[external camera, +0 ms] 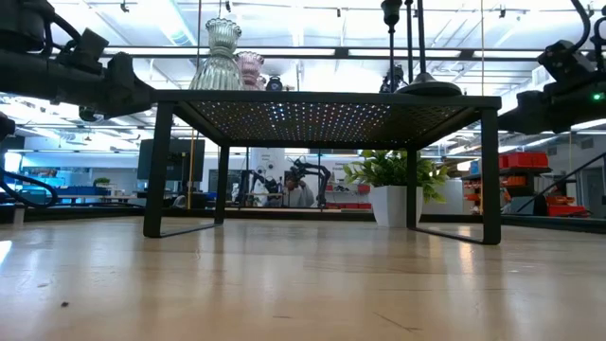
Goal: Pick & Place candle stick holders
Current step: Return to Home Position
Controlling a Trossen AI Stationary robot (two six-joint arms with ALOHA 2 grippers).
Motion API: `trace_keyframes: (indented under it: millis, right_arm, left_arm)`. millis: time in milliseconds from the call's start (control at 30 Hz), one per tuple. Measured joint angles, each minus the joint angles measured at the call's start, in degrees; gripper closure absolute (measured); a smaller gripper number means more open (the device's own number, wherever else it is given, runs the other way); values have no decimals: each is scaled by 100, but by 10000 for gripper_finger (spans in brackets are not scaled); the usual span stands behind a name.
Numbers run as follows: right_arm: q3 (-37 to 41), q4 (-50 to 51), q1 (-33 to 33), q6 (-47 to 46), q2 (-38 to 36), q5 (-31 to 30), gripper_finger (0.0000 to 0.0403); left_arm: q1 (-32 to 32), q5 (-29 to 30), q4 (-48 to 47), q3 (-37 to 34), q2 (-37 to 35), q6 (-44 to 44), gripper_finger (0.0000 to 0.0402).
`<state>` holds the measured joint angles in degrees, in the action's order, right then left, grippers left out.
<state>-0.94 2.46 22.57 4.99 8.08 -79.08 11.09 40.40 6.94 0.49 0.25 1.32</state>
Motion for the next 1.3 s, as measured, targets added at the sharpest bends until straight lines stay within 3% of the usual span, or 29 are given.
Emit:
trace_keyframes:
  millis: [433, 1300]
  right_arm:
    - [-1, -76, -13, 0, 31, 215, 273]
    - [-1, -72, -13, 0, 31, 215, 273]
  left_arm:
    - [561, 2, 2, -2, 11, 0, 149]
    - [573, 0, 2, -4, 11, 1, 149]
